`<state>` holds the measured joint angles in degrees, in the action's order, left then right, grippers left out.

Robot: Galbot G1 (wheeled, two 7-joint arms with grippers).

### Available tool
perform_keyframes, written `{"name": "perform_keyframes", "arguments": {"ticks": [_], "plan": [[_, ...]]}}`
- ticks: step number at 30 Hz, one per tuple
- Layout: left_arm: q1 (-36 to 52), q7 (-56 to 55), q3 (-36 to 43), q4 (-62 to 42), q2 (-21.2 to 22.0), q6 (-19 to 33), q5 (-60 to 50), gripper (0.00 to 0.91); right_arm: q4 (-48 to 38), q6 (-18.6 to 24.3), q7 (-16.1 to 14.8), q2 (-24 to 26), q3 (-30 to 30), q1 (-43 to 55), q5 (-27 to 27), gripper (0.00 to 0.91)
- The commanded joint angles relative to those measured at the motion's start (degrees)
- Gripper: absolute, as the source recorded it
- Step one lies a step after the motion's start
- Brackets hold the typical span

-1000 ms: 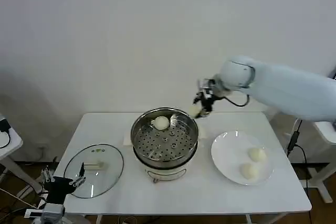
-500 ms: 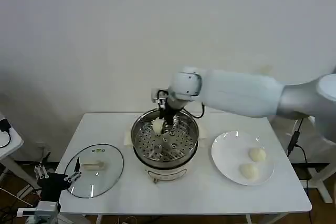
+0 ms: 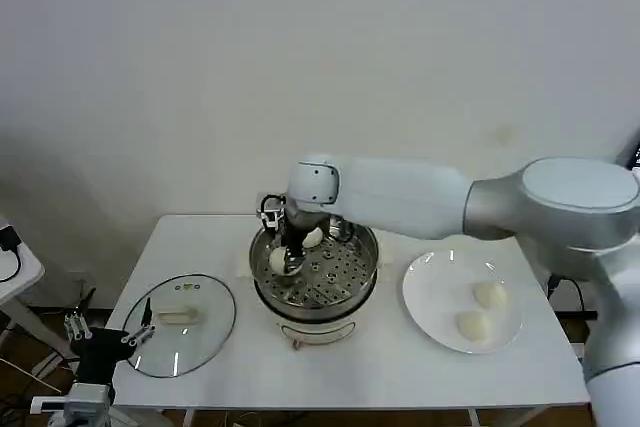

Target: Take steamed baozi put them in steamer then cover it.

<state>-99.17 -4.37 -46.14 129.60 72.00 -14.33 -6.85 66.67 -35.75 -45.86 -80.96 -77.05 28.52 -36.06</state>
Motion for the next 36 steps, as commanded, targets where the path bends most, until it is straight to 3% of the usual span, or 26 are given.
{"name": "perform_keyframes", "arguments": {"ticks": [1, 10, 11, 24, 30, 36], "plan": [[0.01, -0.01, 0.01, -0.11, -0.03, 0.04, -0.01, 0.907, -4.03, -0.33, 0.14, -2.67, 0.17, -1.80, 1.38, 0.615], [0.03, 0.00, 0.01, -0.08, -0.14, 0.03, -0.01, 0.907, -4.87, -0.02, -0.02, -3.37, 0.46, -1.99, 1.96, 0.615], [0.03, 0.00, 0.06, -0.06, -0.14, 0.03, -0.02, 0.907, -4.80, -0.03, 0.04, -3.37, 0.47, -1.87, 1.90, 0.907], [0.28, 0.26, 0.92, 0.27, 0.20, -0.23, -0.30, 0.907, 4.75, 0.18, -1.26, 2.97, -0.36, 5.92, -0.10, 0.907], [0.31, 0.62, 0.96, 0.63, -0.40, -0.73, 0.09, 0.907, 12.36, 1.98, -3.51, 13.04, -2.88, 12.28, 0.89, 0.907], [0.17, 0.95, 1.23, 0.78, -1.46, -0.96, 0.23, 0.907, 18.30, 10.37, -8.73, 27.28, -4.73, 16.48, 7.42, 0.907]]}}
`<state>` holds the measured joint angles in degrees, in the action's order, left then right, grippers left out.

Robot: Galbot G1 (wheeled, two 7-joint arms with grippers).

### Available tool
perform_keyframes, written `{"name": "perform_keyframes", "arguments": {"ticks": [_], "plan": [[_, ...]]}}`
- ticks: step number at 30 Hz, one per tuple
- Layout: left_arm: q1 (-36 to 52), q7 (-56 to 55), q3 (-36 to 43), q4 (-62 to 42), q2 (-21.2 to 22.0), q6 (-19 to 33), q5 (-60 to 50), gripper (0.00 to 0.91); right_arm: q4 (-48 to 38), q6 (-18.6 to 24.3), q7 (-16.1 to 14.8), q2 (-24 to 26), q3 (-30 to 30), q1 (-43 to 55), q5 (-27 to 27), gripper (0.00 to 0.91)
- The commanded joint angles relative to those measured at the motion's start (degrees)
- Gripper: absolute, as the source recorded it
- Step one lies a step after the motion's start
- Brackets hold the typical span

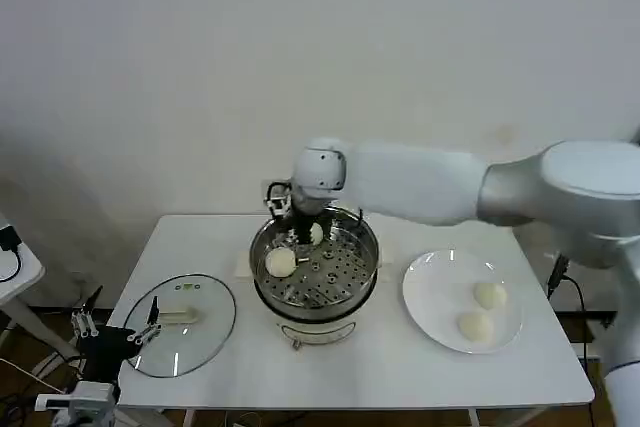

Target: Take steamed baozi put them in steamer then cover it.

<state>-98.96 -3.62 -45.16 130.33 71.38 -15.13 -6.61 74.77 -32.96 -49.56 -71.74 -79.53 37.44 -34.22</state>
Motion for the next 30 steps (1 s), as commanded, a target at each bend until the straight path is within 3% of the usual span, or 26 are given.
{"name": "perform_keyframes", "arguments": {"ticks": [1, 10, 13, 23, 30], "plan": [[-0.01, 0.26, 0.46, 0.08, -0.96, -0.20, -0.06, 0.907, 11.59, 8.29, -5.60, 21.13, -2.13, 7.94, 6.27, 0.907], [0.28, 0.56, 1.81, 0.08, -2.43, -0.51, -0.07, 0.907, 19.91, 10.18, -9.06, 40.51, -4.28, 7.38, 18.81, 0.907], [0.31, 0.66, 2.14, -0.01, -3.07, -0.55, -0.05, 0.907, 21.35, 11.67, -10.18, 44.92, -3.13, 4.77, 22.29, 0.907], [0.21, 0.63, 3.05, -0.68, -2.97, -0.44, -0.47, 0.907, 21.67, 16.49, -13.25, 52.21, 1.32, -5.70, 32.94, 0.907], [0.35, 0.67, 3.54, -0.83, -2.76, -0.47, -0.95, 0.907, 20.74, 18.18, -13.97, 54.21, 5.30, -14.63, 36.41, 0.907]]}}
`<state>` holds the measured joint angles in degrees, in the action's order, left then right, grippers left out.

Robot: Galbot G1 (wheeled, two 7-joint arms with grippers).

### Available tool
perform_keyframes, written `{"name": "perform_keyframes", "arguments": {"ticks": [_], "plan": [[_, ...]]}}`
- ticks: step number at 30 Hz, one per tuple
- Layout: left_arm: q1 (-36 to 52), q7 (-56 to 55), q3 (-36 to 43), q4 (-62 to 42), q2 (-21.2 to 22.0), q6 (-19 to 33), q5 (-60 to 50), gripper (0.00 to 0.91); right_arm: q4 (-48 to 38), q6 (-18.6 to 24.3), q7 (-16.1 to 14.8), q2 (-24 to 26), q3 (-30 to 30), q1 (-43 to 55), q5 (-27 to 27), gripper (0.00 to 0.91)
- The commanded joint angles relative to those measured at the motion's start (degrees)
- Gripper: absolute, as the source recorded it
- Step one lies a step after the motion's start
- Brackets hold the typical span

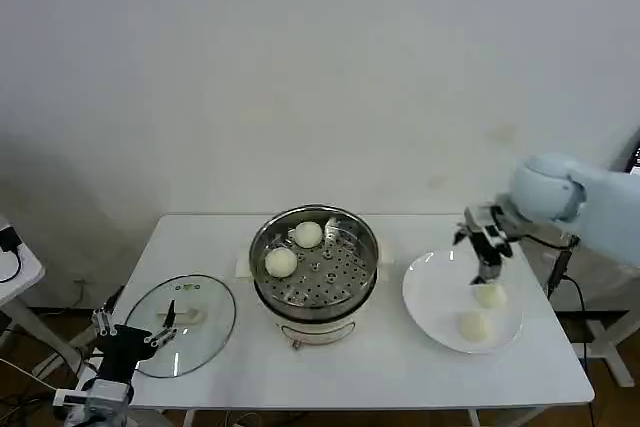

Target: Take steamed baozi put them in steamer then cover it.

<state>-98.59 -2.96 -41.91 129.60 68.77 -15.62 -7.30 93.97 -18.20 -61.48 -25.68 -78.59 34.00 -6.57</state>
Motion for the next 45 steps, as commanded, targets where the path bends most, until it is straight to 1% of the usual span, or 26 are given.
{"name": "perform_keyframes", "arguments": {"ticks": [1, 4, 6, 12, 15, 21, 22, 32, 43, 45], "plan": [[-0.03, 0.02, 0.31, -0.10, -0.07, 0.00, -0.32, 0.907, 1.28, 3.38, -2.06, 8.02, 6.97, -14.10, 9.15, 0.907], [-0.28, 0.04, 0.44, -0.06, 0.09, -0.01, -0.69, 0.907, 0.15, 3.16, -1.91, 6.94, 13.39, -21.58, 10.14, 0.907], [-0.54, 0.04, 0.41, 0.00, 0.10, -0.02, -0.85, 0.907, -1.31, 3.23, -1.67, 5.54, 16.08, -24.96, 11.01, 0.907], [-1.51, 0.05, -0.64, 0.16, -0.05, 0.00, -0.84, 0.907, -6.38, 3.09, -1.08, 1.31, 21.34, -31.63, 11.64, 0.907], [-1.72, 0.04, -0.97, -0.02, 0.02, 0.00, -0.83, 0.907, -8.11, 2.47, -0.94, -0.18, 22.32, -32.84, 11.50, 0.907], [-1.64, 0.01, -1.11, -0.51, 0.42, 0.03, -0.84, 0.907, -10.14, 2.72, -0.77, -1.69, 22.11, -33.24, 11.59, 0.907], [-1.59, -0.02, -1.03, -0.64, 0.54, 0.05, -0.87, 0.907, -10.72, 2.78, -0.64, -2.12, 23.10, -34.20, 11.65, 0.907], [-1.47, 0.03, -1.17, -1.25, 0.49, 0.05, -0.97, 0.907, -14.47, 2.75, 0.30, -5.88, 25.65, -36.35, 12.28, 0.907], [-1.29, 0.01, -1.39, -1.58, 0.53, 0.12, -0.93, 0.907, -15.94, 1.89, 1.08, -7.67, 25.73, -36.52, 12.89, 0.907], [-1.32, 0.00, -1.44, -1.59, 0.54, 0.13, -0.91, 0.907, -15.94, 1.65, 1.09, -7.69, 25.71, -36.53, 12.97, 0.856]]}}
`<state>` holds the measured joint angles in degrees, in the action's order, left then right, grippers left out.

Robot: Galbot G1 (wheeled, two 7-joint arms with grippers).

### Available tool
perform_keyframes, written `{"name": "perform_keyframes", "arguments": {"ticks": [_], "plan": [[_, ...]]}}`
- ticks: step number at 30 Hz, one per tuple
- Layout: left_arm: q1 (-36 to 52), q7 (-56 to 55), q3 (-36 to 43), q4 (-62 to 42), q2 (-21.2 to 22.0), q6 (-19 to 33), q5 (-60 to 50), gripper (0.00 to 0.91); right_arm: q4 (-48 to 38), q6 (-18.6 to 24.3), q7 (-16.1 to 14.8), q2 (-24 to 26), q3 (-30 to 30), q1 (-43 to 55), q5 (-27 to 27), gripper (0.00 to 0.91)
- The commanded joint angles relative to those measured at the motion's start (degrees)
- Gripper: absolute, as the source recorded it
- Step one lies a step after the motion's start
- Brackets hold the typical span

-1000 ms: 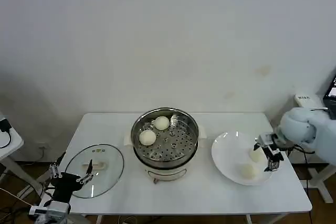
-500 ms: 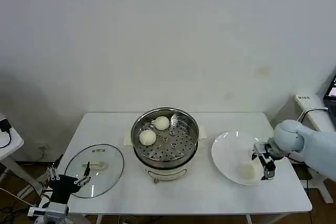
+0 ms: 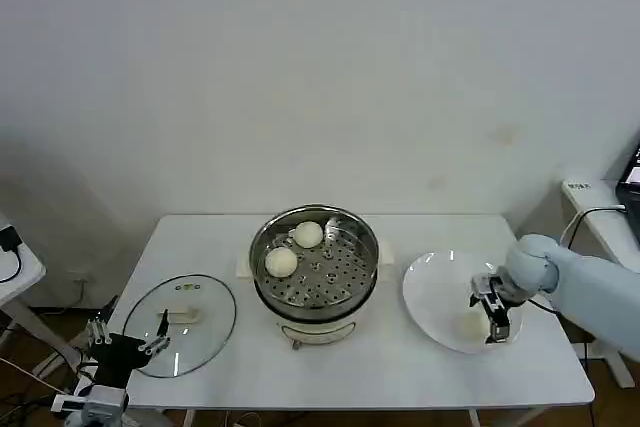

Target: Take steamed baozi put them in steamer then cover it.

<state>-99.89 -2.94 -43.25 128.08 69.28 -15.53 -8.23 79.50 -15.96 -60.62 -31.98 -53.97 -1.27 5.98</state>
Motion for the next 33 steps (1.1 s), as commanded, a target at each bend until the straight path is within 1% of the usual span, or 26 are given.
{"name": "perform_keyframes", "arguments": {"ticks": [1, 2, 5, 7, 8, 9, 12, 19, 26, 27, 30, 33], "plan": [[-0.03, -0.02, -0.10, -0.07, 0.03, 0.06, 0.01, 0.907, -1.44, -0.65, 0.23, -1.39, 1.10, -1.24, 0.38, 0.846], [-0.03, -0.03, -0.13, -0.07, 0.05, 0.07, 0.02, 0.907, -1.43, -0.70, 0.27, -1.39, 1.09, -1.23, 0.35, 0.826], [-0.04, -0.04, -0.15, -0.07, 0.14, 0.06, 0.02, 0.907, -1.37, -0.90, 0.24, -1.38, 1.16, -1.28, 0.32, 0.806], [-0.08, -0.03, -0.13, 0.02, 0.19, 0.06, 0.01, 0.907, -1.26, -1.04, 0.20, -1.31, 1.26, -1.47, 0.29, 0.776], [-0.13, -0.04, -0.13, 0.13, 0.21, 0.05, 0.01, 0.907, -1.17, -1.05, 0.15, -1.24, 1.33, -1.56, 0.29, 0.746], [-0.14, -0.04, -0.15, 0.18, 0.22, 0.06, 0.01, 0.907, -1.10, -1.06, 0.15, -1.20, 1.36, -1.61, 0.29, 0.746], [-0.21, -0.03, -0.23, 0.32, 0.20, 0.04, 0.00, 0.907, -0.69, -1.22, 0.13, -0.89, 1.99, -1.94, 0.23, 0.705], [-0.21, -0.05, -0.28, 0.35, 0.07, 0.05, 0.01, 0.907, 1.15, -1.48, -0.38, 0.84, 1.68, 0.44, -0.62, 0.695], [0.00, -0.04, -0.23, 0.43, -0.30, 0.04, 0.04, 0.907, 2.52, -0.97, -1.10, 3.11, 0.46, 8.78, -3.35, 0.695], [0.05, -0.04, -0.25, 0.41, -0.42, 0.04, 0.05, 0.907, 2.52, -0.92, -1.23, 3.24, -0.42, 11.25, -4.28, 0.695], [0.29, -0.02, -0.37, 0.26, -0.80, 0.00, 0.13, 0.907, 1.78, -0.59, -1.44, 2.70, -2.52, 16.40, -5.55, 0.695], [0.54, -0.02, -0.45, -0.05, -0.87, -0.03, 0.16, 0.907, 0.83, -0.56, -1.52, 0.94, -3.50, 20.75, -7.31, 0.695]]}}
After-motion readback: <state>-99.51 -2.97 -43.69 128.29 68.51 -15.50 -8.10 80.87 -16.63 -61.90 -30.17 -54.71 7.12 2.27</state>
